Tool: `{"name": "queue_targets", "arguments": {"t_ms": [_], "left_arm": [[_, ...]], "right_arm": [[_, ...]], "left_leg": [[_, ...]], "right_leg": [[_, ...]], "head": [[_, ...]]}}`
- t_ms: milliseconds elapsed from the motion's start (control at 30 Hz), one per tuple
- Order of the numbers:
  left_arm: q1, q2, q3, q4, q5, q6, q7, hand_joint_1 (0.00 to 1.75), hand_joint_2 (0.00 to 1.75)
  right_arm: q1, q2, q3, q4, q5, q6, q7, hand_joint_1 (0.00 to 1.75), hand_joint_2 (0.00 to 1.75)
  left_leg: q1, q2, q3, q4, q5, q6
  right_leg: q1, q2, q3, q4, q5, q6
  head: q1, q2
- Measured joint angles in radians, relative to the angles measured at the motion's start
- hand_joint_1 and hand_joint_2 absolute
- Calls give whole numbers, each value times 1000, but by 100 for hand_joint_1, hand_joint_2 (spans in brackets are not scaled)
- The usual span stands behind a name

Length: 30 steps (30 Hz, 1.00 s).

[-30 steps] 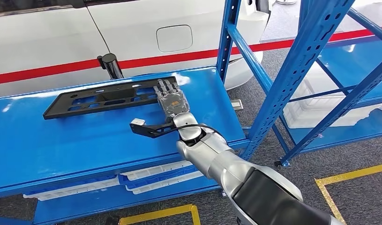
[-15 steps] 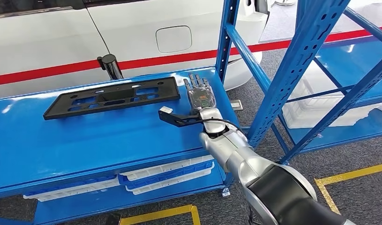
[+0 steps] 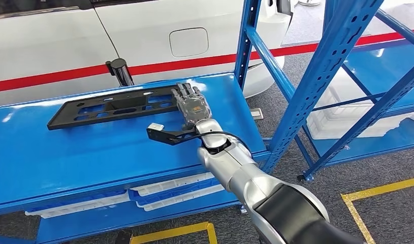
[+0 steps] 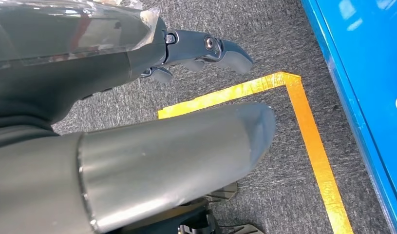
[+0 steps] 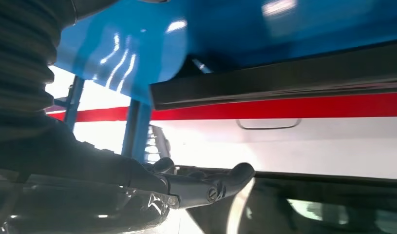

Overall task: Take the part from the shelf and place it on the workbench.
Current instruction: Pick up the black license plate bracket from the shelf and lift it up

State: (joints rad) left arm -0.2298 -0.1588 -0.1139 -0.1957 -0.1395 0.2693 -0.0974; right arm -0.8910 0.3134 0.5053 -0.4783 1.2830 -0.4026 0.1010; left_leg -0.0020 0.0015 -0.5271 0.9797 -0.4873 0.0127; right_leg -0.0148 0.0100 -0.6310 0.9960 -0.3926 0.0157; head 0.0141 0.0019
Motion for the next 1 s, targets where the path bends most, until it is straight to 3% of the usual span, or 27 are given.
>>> {"name": "queue_targets", "arguments": {"t_ms": [233, 367, 600, 733, 800, 867, 933, 967, 1000], "left_arm": [[-6, -1, 0, 0, -8, -3, 0, 0, 0], [-8, -1, 0, 0, -8, -3, -1, 0, 0], [-8, 1, 0, 0, -8, 1, -10, 0, 0], [-8, 6, 0, 0, -12, 3, -14, 0, 0], [-10, 7, 1, -1, -13, 4, -14, 0, 0], [-10, 6, 1, -1, -15, 5, -14, 0, 0], [-6, 6, 1, 0, -15, 6, -14, 0, 0], [-5, 6, 1, 0, -16, 6, -14, 0, 0], [-3, 6, 1, 0, -16, 7, -14, 0, 0]], "right_arm": [[44, 40, 97, -104, -128, 81, -15, 0, 175], [54, 47, 135, -137, -145, 90, -19, 0, 0], [58, 50, 186, -164, -249, 100, -43, 0, 0], [58, 56, 214, -176, -259, 91, -36, 0, 0], [55, 59, 223, -182, -264, 87, -37, 0, 0], [54, 57, 231, -183, -270, 85, -37, 0, 0], [60, 52, 240, -184, -276, 85, -35, 0, 0], [62, 50, 244, -184, -278, 85, -33, 0, 0], [63, 49, 247, -184, -279, 85, -33, 0, 0]], "left_leg": [[0, 0, 0, 0, 0, 0], [0, 0, 0, 0, 0, 0], [-1, 0, -1, 2, -2, 2], [0, -1, 5, -11, 7, 24], [7, -1, 21, -37, 22, 33], [12, -6, 25, -45, 28, 35], [15, -17, 25, -44, 26, 32], [17, -24, 25, -41, 23, 28], [22, -32, 26, -36, 18, 21]], "right_leg": [[0, 0, 0, 0, 0, 0], [0, 0, 0, 0, 0, 0], [-3, 0, 0, -1, 1, 1], [-5, -2, 3, -10, 5, 11], [-1, -2, -19, 36, -19, 9], [-4, -3, -79, 164, -70, 5], [-12, -3, -129, 266, -98, 13], [-16, -3, -129, 264, -91, 23], [-21, -2, -109, 222, -69, 36]], "head": [[0, 0], [0, 0], [0, 0], [0, 0], [1, 0], [2, 0], [2, 0], [2, 0], [2, 0]]}}
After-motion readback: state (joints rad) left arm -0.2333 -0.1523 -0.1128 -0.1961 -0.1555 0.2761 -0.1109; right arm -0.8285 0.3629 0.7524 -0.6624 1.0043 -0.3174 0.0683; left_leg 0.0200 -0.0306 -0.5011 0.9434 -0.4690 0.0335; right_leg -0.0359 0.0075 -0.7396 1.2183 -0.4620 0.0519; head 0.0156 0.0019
